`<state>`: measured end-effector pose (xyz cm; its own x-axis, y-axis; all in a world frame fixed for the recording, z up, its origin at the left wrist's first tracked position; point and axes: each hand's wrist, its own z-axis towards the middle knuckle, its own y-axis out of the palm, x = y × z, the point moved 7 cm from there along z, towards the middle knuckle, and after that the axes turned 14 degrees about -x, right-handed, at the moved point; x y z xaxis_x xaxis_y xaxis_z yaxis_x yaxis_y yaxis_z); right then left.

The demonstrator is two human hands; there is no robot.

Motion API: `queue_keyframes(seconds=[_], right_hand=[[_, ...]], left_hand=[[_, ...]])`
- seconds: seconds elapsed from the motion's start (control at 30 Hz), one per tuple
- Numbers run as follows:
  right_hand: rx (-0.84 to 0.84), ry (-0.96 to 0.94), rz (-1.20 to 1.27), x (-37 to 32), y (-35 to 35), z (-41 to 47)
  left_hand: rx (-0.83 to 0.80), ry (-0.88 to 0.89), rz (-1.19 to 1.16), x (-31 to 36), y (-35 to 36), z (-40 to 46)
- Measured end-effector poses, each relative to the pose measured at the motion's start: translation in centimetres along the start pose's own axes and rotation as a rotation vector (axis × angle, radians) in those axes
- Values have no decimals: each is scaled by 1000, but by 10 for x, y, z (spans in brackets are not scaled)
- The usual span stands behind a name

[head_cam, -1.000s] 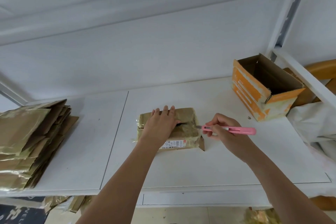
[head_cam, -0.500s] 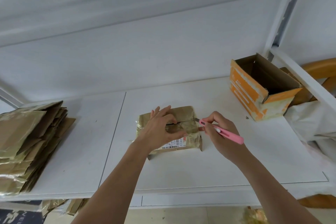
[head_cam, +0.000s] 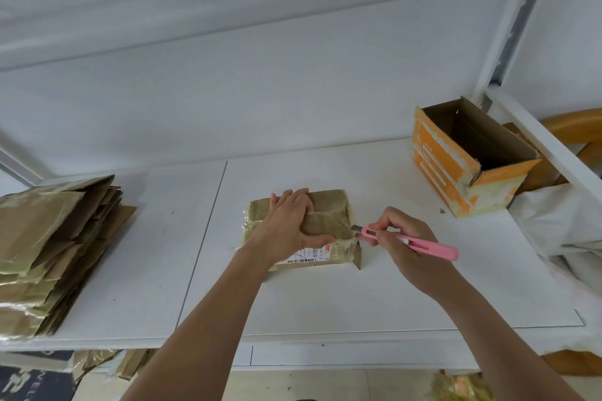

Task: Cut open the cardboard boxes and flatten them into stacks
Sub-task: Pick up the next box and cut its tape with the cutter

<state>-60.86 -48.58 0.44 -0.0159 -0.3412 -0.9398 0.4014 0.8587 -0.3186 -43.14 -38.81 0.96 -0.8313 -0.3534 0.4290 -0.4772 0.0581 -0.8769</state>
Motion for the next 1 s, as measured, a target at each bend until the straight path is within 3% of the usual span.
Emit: queue_keyframes(seconds=[0.27, 0.63, 0.8, 1.0], right_hand=[[138, -36, 181, 5, -11, 7], [59, 25, 78, 8, 1, -12], [184, 4, 229, 20, -4, 1], [55, 21, 97, 15, 13, 1]], left_hand=[[19, -2, -39, 0, -3, 0], [60, -38, -54, -3, -7, 0], [57, -48, -63, -1, -7, -2], [19, -47, -75, 0, -6, -3]])
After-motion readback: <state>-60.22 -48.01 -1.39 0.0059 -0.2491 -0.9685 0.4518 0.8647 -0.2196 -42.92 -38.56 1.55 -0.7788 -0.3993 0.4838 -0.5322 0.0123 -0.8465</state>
